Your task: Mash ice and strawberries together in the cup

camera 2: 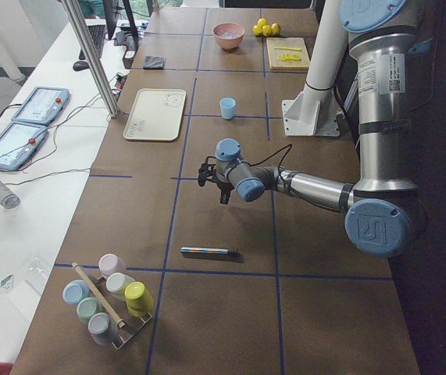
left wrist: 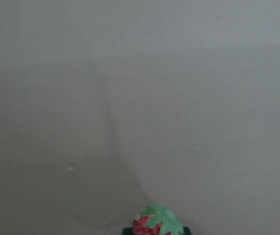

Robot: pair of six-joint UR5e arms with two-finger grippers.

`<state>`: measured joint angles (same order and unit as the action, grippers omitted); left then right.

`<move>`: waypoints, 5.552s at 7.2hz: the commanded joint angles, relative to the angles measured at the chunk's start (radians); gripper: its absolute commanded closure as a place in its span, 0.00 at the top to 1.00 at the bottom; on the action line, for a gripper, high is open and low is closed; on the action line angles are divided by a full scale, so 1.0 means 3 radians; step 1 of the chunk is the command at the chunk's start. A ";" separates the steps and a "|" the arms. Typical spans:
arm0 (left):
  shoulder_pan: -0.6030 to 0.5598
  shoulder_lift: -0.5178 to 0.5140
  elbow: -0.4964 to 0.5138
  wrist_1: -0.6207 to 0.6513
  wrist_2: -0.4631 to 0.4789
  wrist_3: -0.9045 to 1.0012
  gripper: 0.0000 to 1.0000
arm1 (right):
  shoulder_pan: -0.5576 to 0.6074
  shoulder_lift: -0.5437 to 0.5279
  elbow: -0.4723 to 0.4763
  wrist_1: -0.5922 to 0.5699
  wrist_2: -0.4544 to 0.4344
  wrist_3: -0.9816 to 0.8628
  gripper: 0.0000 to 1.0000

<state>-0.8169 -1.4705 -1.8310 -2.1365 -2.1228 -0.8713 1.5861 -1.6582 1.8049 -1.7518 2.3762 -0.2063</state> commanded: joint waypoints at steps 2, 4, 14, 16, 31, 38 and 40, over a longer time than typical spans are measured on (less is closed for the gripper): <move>-0.0033 -0.0552 -0.0767 0.1471 0.0009 -0.0020 0.00 | 0.0000 0.0000 0.0002 0.0000 0.0000 -0.0002 0.99; 0.0008 -0.1327 -0.0846 0.2246 0.0030 -0.0427 0.00 | 0.0000 0.0000 0.0002 0.0000 -0.0005 -0.0003 1.00; 0.1138 -0.3413 0.0724 0.2504 0.0802 -0.2112 0.00 | 0.0000 0.0020 -0.0003 0.0000 -0.0010 -0.0002 1.00; 0.1138 -0.3433 0.0714 0.2499 0.0802 -0.2107 0.51 | 0.0000 0.0015 -0.0008 0.0000 -0.0010 -0.0002 1.00; -0.0918 -0.0117 -0.0494 0.1778 -0.0221 0.1508 1.00 | 0.0118 -0.0353 -0.0003 0.0348 -0.0153 0.0084 0.99; -0.0912 -0.0099 0.0995 0.0096 -0.0226 0.1467 0.97 | 0.0118 -0.0348 0.0007 0.0353 -0.0153 0.0079 1.00; -0.0918 -0.0201 0.1117 0.0096 -0.0221 0.1361 0.89 | 0.0118 -0.0348 0.0012 0.0353 -0.0153 0.0084 0.99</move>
<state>-1.0912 -1.5133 -1.5198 -2.1067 -2.1895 -0.4458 1.6214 -1.7626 1.8075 -1.6460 2.3301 -0.1814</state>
